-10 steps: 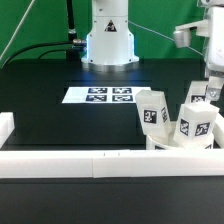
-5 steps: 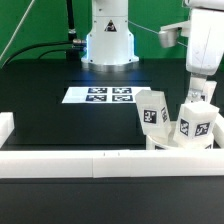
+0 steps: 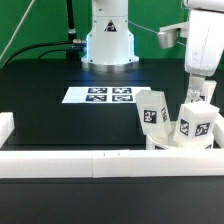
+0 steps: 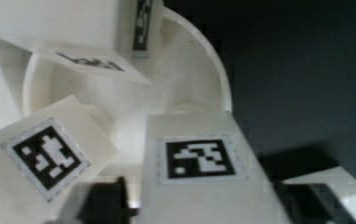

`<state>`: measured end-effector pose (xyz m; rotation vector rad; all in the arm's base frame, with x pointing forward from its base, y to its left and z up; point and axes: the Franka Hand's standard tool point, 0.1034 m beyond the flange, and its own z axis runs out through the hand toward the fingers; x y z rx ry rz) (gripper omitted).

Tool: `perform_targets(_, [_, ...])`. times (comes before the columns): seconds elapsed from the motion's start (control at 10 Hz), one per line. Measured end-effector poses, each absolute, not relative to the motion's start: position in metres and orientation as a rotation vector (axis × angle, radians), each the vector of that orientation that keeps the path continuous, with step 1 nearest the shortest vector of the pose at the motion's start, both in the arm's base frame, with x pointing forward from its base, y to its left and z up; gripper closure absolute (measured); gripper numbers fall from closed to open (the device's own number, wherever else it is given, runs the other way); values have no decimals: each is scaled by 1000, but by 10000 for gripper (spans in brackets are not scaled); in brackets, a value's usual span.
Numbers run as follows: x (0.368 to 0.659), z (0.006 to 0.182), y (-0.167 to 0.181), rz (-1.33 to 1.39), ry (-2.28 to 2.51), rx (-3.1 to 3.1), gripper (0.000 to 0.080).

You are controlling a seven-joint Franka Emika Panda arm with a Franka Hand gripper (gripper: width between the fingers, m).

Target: Assemble stool

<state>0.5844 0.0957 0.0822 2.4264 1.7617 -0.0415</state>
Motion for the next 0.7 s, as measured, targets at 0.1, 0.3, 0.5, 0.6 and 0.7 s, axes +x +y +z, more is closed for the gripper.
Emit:
perform_targets(0.1, [584, 82, 96, -42, 1761, 2427, 464])
perform_targets(0.3, [584, 82, 96, -42, 1761, 2427, 464])
perform_targets(0.5, [584, 82, 96, -42, 1761, 2427, 464])
perform_targets(0.6, [584, 82, 96, -41, 1752, 2434, 464])
perform_targets(0.7, [584, 82, 96, -37, 1704, 2467, 462])
